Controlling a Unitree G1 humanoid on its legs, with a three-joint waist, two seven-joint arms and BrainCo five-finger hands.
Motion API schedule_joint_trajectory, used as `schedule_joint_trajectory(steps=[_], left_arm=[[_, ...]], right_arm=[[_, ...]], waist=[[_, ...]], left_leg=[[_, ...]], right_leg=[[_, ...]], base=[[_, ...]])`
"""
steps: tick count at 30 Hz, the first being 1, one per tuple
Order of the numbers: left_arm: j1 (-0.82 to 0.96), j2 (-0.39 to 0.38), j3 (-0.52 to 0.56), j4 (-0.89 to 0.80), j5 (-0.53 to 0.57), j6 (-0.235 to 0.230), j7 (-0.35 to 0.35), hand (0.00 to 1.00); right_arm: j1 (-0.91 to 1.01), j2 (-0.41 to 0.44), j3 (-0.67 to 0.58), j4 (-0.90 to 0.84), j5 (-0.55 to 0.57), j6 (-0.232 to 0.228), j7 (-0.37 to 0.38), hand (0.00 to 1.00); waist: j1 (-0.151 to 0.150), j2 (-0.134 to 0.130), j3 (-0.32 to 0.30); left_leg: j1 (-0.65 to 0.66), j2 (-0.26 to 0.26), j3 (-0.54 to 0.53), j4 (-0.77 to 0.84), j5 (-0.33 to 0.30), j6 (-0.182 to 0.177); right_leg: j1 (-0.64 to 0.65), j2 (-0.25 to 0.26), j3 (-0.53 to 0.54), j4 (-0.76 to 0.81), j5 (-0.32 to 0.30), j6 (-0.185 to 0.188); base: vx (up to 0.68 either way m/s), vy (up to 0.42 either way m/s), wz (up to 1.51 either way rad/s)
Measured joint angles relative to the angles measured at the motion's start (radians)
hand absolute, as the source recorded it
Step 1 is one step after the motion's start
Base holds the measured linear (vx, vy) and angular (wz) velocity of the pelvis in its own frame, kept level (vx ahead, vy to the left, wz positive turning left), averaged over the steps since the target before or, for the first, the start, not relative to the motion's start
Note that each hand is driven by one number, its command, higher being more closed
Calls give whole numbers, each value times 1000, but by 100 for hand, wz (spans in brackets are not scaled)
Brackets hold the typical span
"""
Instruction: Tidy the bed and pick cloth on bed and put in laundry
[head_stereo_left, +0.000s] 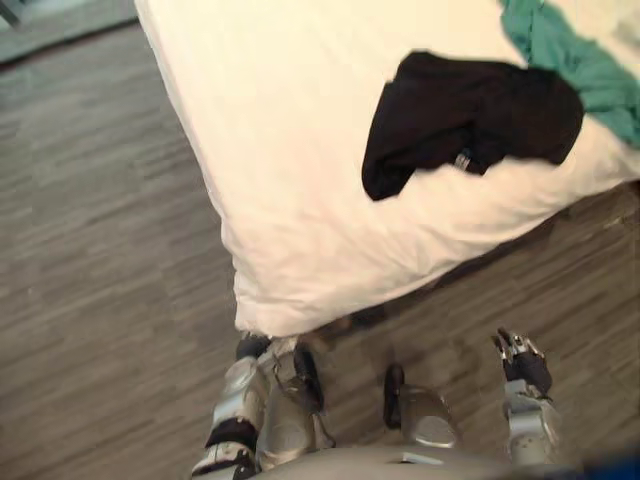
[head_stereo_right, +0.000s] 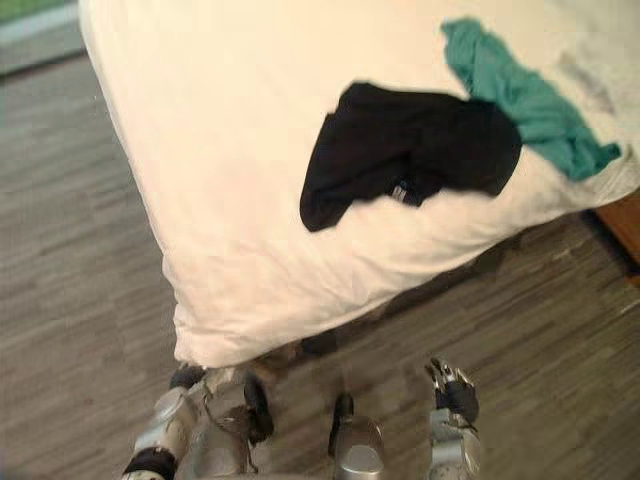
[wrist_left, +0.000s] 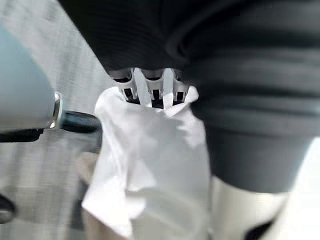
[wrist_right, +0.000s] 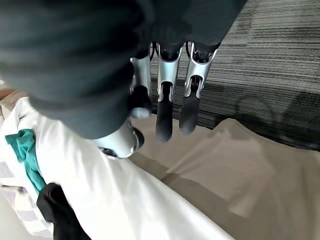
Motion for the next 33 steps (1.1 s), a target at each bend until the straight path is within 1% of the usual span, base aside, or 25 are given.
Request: schedule_joint_trajectory(steps=[2, 5, 6, 8, 10, 11, 12, 13, 14, 15, 16, 17, 18, 19, 21, 22, 23, 24, 25, 26, 27, 28, 29, 31, 33], left_arm=[[32, -13, 3, 12, 11, -14, -28, 0], [66, -30, 2, 16, 21, -14, -59, 0], [82, -45, 0, 25, 30, -15, -84, 0], [104, -59, -16, 52, 63, -16, -99, 0], [120, -65, -38, 54, 93, -13, -101, 0], [130, -75, -38, 54, 98, -10, -101, 0], [140, -75, -37, 47, 97, -8, -97, 0], [142, -71, -37, 47, 97, -6, -96, 0], [155, -56, -37, 47, 97, -4, -94, 0], [159, -54, -37, 49, 97, -3, -94, 0], [172, -53, -39, 50, 99, -4, -93, 0], [171, -51, -41, 50, 105, -5, -93, 0], [174, -49, -42, 50, 109, -6, -93, 0], [183, -38, -46, 52, 129, -7, -93, 0], [195, -23, -64, 55, 139, -7, -93, 0], [212, -16, -79, 68, 145, -8, -94, 0], [205, -13, -88, 88, 163, -9, -93, 0], [199, -9, -96, 93, 169, -7, -92, 0], [186, 2, -118, 109, 175, 2, -90, 0], [168, 8, -128, 131, 175, 20, -89, 0], [164, 11, -137, 136, 176, 28, -88, 0], [153, 24, -162, 137, 179, 42, -88, 0], [145, 35, -171, 137, 179, 46, -88, 0], [126, 58, -199, 137, 192, 60, -87, 0], [118, 63, -198, 138, 197, 67, -87, 0]], right_arm=[[15, 10, -1, 39, -4, 2, -13, 0], [31, 26, -3, 74, 8, 2, -23, 0], [54, 43, -12, 84, 3, -1, -27, 0], [97, 79, -4, 96, -22, -22, -35, 0], [116, 83, 27, 125, -53, -39, -42, 0], [127, 85, 49, 130, -82, -45, -43, 0], [134, 85, 61, 130, -107, -57, -43, 0], [135, 85, 64, 130, -120, -62, -44, 0], [136, 85, 87, 128, -150, -78, -47, 0], [139, 85, 92, 126, -163, -83, -50, 0], [154, 87, 100, 110, -176, -89, -62, 0], [163, 88, 100, 110, -196, -96, -71, 0], [164, 87, 99, 110, -204, -96, -75, 0], [151, 81, 101, 116, -208, -94, -97, 0], [122, 75, 112, 127, -225, -78, -124, 0], [74, 65, 137, 146, -232, -48, -167, 0], [18, 45, 166, 180, -230, -16, -211, 0], [-5, 40, 175, 193, -228, -1, -230, 0], [-58, 37, 206, 223, -227, 42, -278, 0], [-97, 37, 224, 242, -224, 68, -309, 0], [-108, 37, 233, 245, -221, 80, -321, 0], [-132, 37, 259, 261, -220, 107, -344, 0], [-137, 36, 280, 271, -221, 123, -360, 0], [-145, 33, 312, 281, -221, 146, -380, 0], [-152, 12, 361, 291, -220, 168, -415, 0]], waist=[[2, 4, -35], [-4, 10, -55], [-4, 14, -75], [-19, 13, -105], [-26, 14, -122], [-26, 9, -125], [-20, 2, -127], [-17, 0, -127], [-18, -12, -131], [-23, -14, -132], [-31, -27, -136], [-39, -28, -140], [-40, -26, -139], [-41, -21, -136], [-38, -17, -134], [-29, -6, -131], [-14, 7, -125], [-10, 8, -125], [-12, 9, -122], [-11, 21, -118], [-11, 26, -116], [-12, 32, -108], [-9, 21, -100], [3, 15, -80], [14, 19, -67]], left_leg=[[28, -8, 12, -38, 1, 0], [82, -19, 43, -85, 17, 1], [118, -31, 62, -128, 31, 1], [184, -59, 101, -224, 69, 3], [227, -73, 132, -286, 97, 5], [262, -77, 165, -314, 107, 5], [292, -74, 204, -325, 104, 0], [303, -74, 217, -328, 100, -6], [331, -74, 240, -329, 86, -14], [339, -74, 244, -329, 84, -17], [352, -84, 245, -329, 82, -22], [365, -89, 242, -336, 83, -34], [370, -90, 241, -339, 82, -36], [388, -95, 237, -346, 75, -43], [397, -102, 205, -346, 58, -47], [409, -100, 184, -347, 51, -43], [422, -95, 187, -343, 43, -38], [423, -92, 195, -339, 41, -36], [423, -80, 222, -316, 31, -44], [421, -64, 230, -294, 25, -41], [420, -57, 229, -291, 26, -41], [413, -45, 236, -268, 27, -40], [401, -42, 244, -247, 26, -39], [382, -28, 246, -207, 22, -39], [382, -2, 267, -161, 17, -43]], right_leg=[[3, 0, 18, -16, 8, 10], [35, -5, 30, -48, 27, 18], [51, -6, 47, -74, 43, 22], [75, -12, 71, -110, 66, 29], [77, -13, 89, -120, 73, 32], [83, -32, 47, -114, 54, 12], [86, -63, -41, -90, 54, -4], [86, -73, -63, -80, 57, -11], [80, -96, -95, -38, 60, -19], [78, -97, -93, -23, 53, -22], [68, -102, -89, 16, 28, -35], [63, -104, -87, 38, 14, -47], [61, -104, -86, 47, 10, -54], [56, -100, -78, 64, 1, -69], [56, -94, -73, 63, -3, -82], [61, -108, -133, 67, -17, -133], [76, -138, -230, 69, -9, -172], [77, -144, -250, 66, 10, -171], [83, -128, -245, 17, 74, -86], [116, -92, -241, -86, 141, -24], [131, -77, -238, -134, 170, -9], [179, -43, -239, -275, 249, 1], [202, -31, -239, -354, 294, 1], [200, -22, -243, -375, 318, 3], [187, -5, -236, -375, 332, -5]], base=[[11, 27, -21], [-31, 23, -31], [-20, 31, -35], [-46, 57, -47], [-66, 51, -49], [-68, 64, -77], [-81, 75, -84], [-58, 54, -94], [-43, 13, -57], [-44, -13, -50], [-11, -25, -16], [7, -24, -13], [22, -31, -26], [12, -26, -32], [28, -16, -55], [73, 20, -99], [69, 39, -96], [90, 47, -96], [93, 27, -87], [80, 16, -85], [87, -6, -80], [41, -30, -63], [39, -48, -68], [-27, -55, -39], [-47, -84, -58]])
